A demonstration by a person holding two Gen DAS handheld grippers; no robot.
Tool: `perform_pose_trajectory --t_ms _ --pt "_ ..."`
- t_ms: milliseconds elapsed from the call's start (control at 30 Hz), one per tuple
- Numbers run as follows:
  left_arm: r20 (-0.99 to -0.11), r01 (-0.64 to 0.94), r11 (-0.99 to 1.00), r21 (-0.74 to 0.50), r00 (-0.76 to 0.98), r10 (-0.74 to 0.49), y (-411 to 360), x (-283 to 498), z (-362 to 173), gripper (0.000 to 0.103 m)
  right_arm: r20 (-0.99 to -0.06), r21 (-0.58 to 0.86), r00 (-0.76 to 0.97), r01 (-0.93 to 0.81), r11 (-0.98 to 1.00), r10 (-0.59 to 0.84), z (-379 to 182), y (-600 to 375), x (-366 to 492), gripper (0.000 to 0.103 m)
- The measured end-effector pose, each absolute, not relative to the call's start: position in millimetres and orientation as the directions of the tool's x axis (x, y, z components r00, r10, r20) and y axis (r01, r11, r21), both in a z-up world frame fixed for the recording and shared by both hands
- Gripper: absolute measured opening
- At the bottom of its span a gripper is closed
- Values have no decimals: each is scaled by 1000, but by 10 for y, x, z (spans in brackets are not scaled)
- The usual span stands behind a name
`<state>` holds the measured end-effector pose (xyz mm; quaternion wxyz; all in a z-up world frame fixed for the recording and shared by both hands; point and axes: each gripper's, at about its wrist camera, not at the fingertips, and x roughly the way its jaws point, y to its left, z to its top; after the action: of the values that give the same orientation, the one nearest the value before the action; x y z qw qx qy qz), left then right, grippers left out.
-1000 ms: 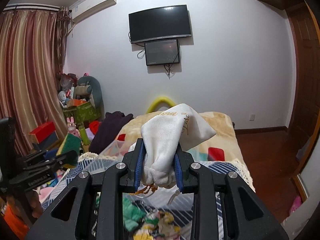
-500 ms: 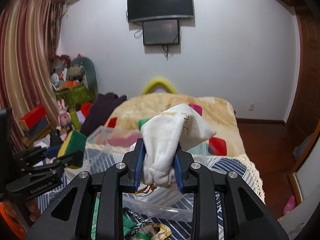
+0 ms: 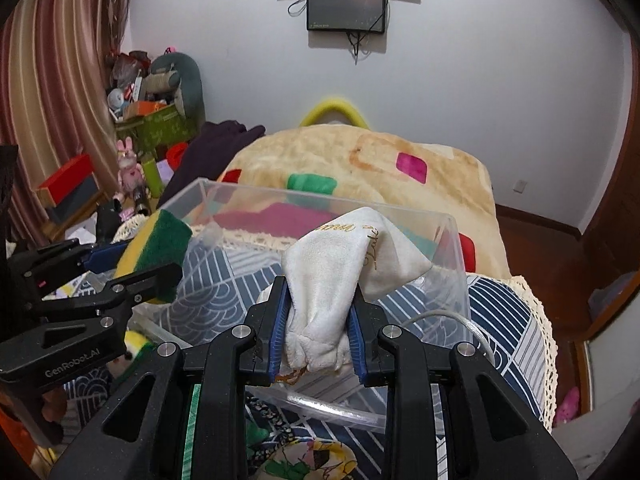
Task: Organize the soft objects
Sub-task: 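Carry the pouch into the clear box with the right gripper while the left drops the sponge in, then grasp the floral scrunchie with the right gripper while the left gripper grasps the yellow fluffy ball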
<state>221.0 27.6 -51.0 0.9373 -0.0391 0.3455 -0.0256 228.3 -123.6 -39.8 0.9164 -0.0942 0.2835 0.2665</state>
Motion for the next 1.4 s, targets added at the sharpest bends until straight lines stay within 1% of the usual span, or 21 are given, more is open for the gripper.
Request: perform_pose_trajectory --t_ms 67,133,200,300,367,500,633,700,867,1000,1100,1167,1267,1400 --pt "-652 23 995 -93 754 -79 281 2213 -515 43 -579 -16 690 -542 840 434 -398 -1225 2299 28" --pt "-655 24 995 -97 751 -82 280 2212 -516 48 -583 -17 688 -542 840 432 -392 -1201 2307 28" --pt "-652 27 994 -106 753 -89 280 2193 -508 56 -588 -15 683 -544 839 433 -386 -1204 2301 31" --pt "-642 28 994 -103 762 -88 277 2136 -471 59 -585 -22 687 -544 839 431 -373 -1213 2270 44" --pt "-634 32 994 -103 768 -90 277 2099 -436 60 -568 -31 701 -541 841 430 -345 -1237 2218 56" --pt "-616 27 994 -105 783 -86 289 1996 -358 65 -543 -20 710 -544 839 448 -269 -1292 2155 60" --pt "-586 26 995 -100 807 -80 316 1860 -252 68 -506 0 726 -539 842 465 -172 -1391 2081 66" --pt "-571 22 995 -93 818 -71 319 1794 -209 73 -488 15 731 -539 842 477 -127 -1426 2040 67" --pt "-532 20 995 -101 844 -71 367 1598 -100 78 -446 40 742 -542 840 500 -40 -1529 1917 68" --pt "-501 9 996 -94 864 -55 396 1440 -51 86 -416 26 760 -539 842 500 -7 -1579 1789 69" --pt "-486 2 997 -82 873 -42 403 1324 -48 89 -398 12 769 -541 841 500 -16 -1611 1695 70" --pt "-487 1 997 -73 872 -37 397 1268 -85 89 -393 14 768 -544 839 505 -35 -1628 1657 72" --pt "-506 5 998 -55 862 -32 383 1210 -194 89 -395 17 766 -546 838 507 -116 -1666 1590 73" --pt "-550 9 998 -55 834 -38 430 1201 -410 89 -427 25 755 -540 841 498 -299 -1696 1552 73"
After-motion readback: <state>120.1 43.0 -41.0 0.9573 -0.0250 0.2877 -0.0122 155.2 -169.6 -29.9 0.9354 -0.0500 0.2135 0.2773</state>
